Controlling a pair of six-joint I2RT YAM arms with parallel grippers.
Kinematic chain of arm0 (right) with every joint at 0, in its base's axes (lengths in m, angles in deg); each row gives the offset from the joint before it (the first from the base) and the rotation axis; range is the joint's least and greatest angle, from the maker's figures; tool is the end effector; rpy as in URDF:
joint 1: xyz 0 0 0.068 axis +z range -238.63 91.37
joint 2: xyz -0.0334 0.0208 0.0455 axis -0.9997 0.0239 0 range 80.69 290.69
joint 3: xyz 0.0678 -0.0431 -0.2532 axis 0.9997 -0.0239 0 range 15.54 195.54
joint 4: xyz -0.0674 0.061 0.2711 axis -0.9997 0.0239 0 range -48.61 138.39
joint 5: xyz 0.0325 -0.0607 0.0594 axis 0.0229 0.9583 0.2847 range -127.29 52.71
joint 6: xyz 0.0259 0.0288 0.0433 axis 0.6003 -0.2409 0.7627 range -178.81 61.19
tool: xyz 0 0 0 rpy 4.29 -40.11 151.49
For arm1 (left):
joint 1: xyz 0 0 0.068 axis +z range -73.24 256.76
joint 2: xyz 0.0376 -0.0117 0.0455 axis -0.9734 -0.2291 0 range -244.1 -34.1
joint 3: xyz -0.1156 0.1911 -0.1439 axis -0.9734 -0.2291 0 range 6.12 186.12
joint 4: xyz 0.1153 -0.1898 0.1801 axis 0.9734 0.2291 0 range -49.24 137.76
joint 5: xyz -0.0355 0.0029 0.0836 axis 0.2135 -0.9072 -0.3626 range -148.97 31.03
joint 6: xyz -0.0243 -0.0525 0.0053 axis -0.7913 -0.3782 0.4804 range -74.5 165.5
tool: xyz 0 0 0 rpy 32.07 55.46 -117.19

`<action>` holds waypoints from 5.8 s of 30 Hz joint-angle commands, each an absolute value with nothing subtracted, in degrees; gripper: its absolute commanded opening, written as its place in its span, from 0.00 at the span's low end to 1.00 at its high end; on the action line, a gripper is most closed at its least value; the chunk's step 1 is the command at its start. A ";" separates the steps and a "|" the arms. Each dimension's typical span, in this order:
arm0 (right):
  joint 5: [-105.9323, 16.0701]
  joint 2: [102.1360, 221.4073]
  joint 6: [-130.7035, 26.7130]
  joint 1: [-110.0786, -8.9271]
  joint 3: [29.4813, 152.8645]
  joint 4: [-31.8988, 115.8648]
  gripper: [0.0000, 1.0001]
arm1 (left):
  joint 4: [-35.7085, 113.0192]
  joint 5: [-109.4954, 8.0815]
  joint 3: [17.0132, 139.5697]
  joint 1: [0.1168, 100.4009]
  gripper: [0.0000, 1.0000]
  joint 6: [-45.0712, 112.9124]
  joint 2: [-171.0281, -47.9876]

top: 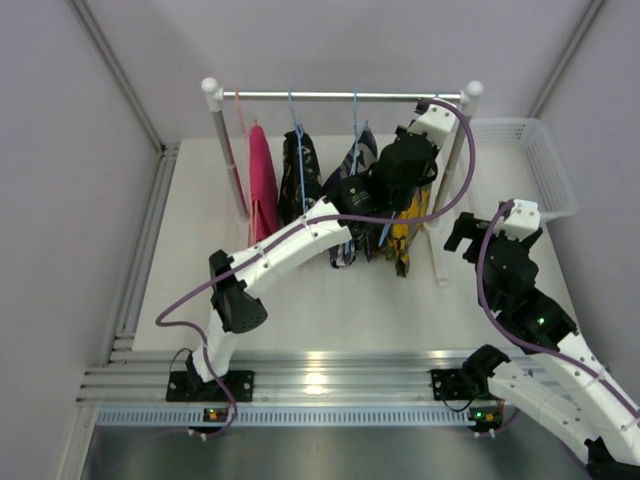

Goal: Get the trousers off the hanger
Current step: Pick up the hanger from the clothesline, then remove the trousers from the hanger.

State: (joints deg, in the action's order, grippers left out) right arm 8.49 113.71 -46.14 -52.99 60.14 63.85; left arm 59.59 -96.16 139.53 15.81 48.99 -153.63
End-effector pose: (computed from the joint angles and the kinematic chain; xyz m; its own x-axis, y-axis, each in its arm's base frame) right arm 0.1469 0.0686 0.3470 -0.1134 0.1070 -0.9878 0.1952 0.9772 0.0834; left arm 0.2657 -0.4265 0.4508 -0.0172 0.1308 -0.9913 0.4057 0.9071 0.1126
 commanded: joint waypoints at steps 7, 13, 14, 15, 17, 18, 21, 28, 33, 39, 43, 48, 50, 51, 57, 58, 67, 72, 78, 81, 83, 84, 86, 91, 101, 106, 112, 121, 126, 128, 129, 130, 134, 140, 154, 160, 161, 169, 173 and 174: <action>8.24 112.33 -45.27 -51.89 59.75 63.27 0.98 | 54.47 -98.34 144.46 15.23 0.00 52.44 -150.38; 8.15 112.59 -45.19 -51.89 59.66 63.10 0.98 | 53.94 -97.82 145.16 15.06 0.00 52.62 -149.42; 8.15 112.68 -45.19 -51.98 59.57 63.10 0.98 | 53.77 -97.73 145.60 15.06 0.00 52.71 -149.33; 8.15 112.77 -45.19 -51.89 59.57 63.10 0.98 | 53.68 -97.90 145.95 14.97 0.00 52.97 -149.33; 8.15 112.68 -45.19 -51.89 59.57 63.01 0.98 | 53.16 -98.43 146.57 14.88 0.00 53.84 -149.41; 8.15 112.77 -45.10 -51.98 59.48 62.92 0.98 | 52.80 -98.69 146.66 14.80 0.00 54.20 -149.33; 8.06 112.68 -45.10 -51.89 59.40 62.92 0.98 | 51.84 -98.61 147.71 14.88 0.00 54.99 -149.33; 8.06 112.68 -45.19 -51.89 59.31 62.75 0.98 | 52.18 -99.04 149.03 14.80 0.00 55.17 -148.80; 8.06 113.12 -45.19 -51.89 59.31 62.48 0.98 | 51.48 -99.05 147.01 14.36 0.00 54.82 -146.43; 8.06 113.12 -45.19 -51.89 59.22 62.39 0.98 | 49.29 -101.07 144.21 12.07 0.00 57.10 -143.62; 7.97 113.21 -45.19 -51.89 59.13 62.48 0.98 | 48.23 -101.59 143.85 11.19 0.00 58.42 -142.47; 7.97 113.21 -45.01 -51.89 59.13 62.57 0.98 | 47.70 -102.30 143.59 10.67 0.00 59.83 -141.33; 7.97 113.21 -45.01 -51.89 59.04 62.57 0.98 | 47.70 -102.39 142.53 10.23 0.00 59.56 -140.19; 7.97 113.21 -45.01 -51.89 59.22 62.66 0.98 | 47.27 -102.65 141.05 9.70 0.00 59.56 -139.14; 5.35 112.51 -44.92 -51.89 60.27 64.23 0.98 | 48.05 -103.53 137.87 7.94 0.00 59.74 -137.02; 4.21 111.72 -44.75 -51.89 60.97 64.76 0.98 | 48.75 -103.62 137.61 7.33 0.00 59.65 -136.50; -17.77 106.97 -42.03 -51.89 64.13 67.93 0.98 | 51.92 -103.70 135.24 4.61 0.00 59.12 -133.34; -23.30 106.09 -40.88 -51.98 67.83 71.00 0.98 | 51.75 -104.67 131.38 2.67 0.00 58.69 -130.52; -28.76 105.65 -37.19 -51.89 72.49 74.17 0.98 | 52.36 -104.14 127.77 1.53 0.00 57.02 -127.80; -29.03 106.97 -34.91 -51.98 73.46 74.44 0.98 | 52.54 -103.62 126.10 1.00 0.00 56.05 -126.74; -29.90 108.20 -33.68 -51.89 73.28 73.82 0.98 | 52.71 -103.35 125.05 0.47 0.00 55.61 -126.13; -29.99 108.64 -33.41 -51.98 72.93 72.86 0.98 | 52.71 -103.27 124.69 0.30 0.00 55.52 -125.95; -28.86 110.30 -32.53 -51.98 73.02 72.59 0.98 | 52.71 -102.92 123.90 -0.23 0.00 54.82 -125.25; -24.46 113.47 -32.35 -51.98 73.46 72.33 0.98 | 52.54 -102.65 122.14 -1.99 0.00 54.55 -124.02; -28.38 116.29 -34.55 -51.89 73.11 70.32 0.98 | 53.15 -103.00 121.61 -3.84 0.00 54.38 -123.49; -35.35 113.13 -35.69 -51.89 72.23 70.74 0.95 | 49.56 -105.89 120.30 -3.75 0.00 56.83 -124.63; -42.64 112.07 -37.62 -51.89 72.67 72.76 0.95 | 46.39 -107.48 120.12 -3.75 0.00 58.42 -127.35; -47.05 112.77 -41.06 -51.89 72.40 74.26 0.93 | 41.29 -109.50 125.12 -3.75 0.00 60.97 -134.12; -45.91 112.51 -42.02 -51.89 71.97 74.96 0.92 | 36.64 -113.45 127.32 -3.75 0.00 61.49 -137.98; -44.06 112.25 -42.29 -51.89 71.62 75.66 0.92 | 35.31 -115.30 128.64 -3.75 0.00 62.20 -139.47; -43.62 112.24 -42.72 -51.98 71.26 75.84 0.92 | 34.87 -115.74 128.90 -3.75 0.00 62.37 -139.74; -43.18 112.16 -42.81 -51.72 70.91 75.75 0.92 | 33.65 -116.62 128.99 -3.75 0.00 63.25 -140.09; -40.99 111.37 -42.90 -51.63 66.27 74.35 0.92 | 29.61 -118.82 130.13 -3.31 0.00 66.67 -141.50; -32.56 109.87 -42.37 -50.92 60.72 70.39 0.93 | 29.51 -119.44 134.26 -1.73 0.00 68.61 -143.52; -42.29 107.14 -42.29 -50.92 56.77 61.17 0.96 | 31.09 -118.91 135.32 3.19 0.00 68.00 -140.97; -51.25 107.58 -40.62 -50.92 54.56 56.86 0.95 | 30.83 -118.91 138.66 3.89 0.00 69.32 -143.26; -52.13 107.93 -40.88 -50.92 54.39 56.86 0.94 | 31.00 -118.74 139.10 4.07 0.00 69.23 -143.78; -46.61 106.80 -42.81 -50.40 53.68 59.84 0.93 | 34.25 -117.59 142.79 4.16 0.00 66.95 -145.37; -44.68 107.14 -43.08 -50.40 53.95 58.53 0.93 | 34.78 -117.41 141.04 4.16 0.00 65.72 -144.67; -44.67 107.32 -43.25 -50.40 53.95 58.18 0.93 | 34.87 -117.50 140.69 4.16 0.00 65.54 -144.49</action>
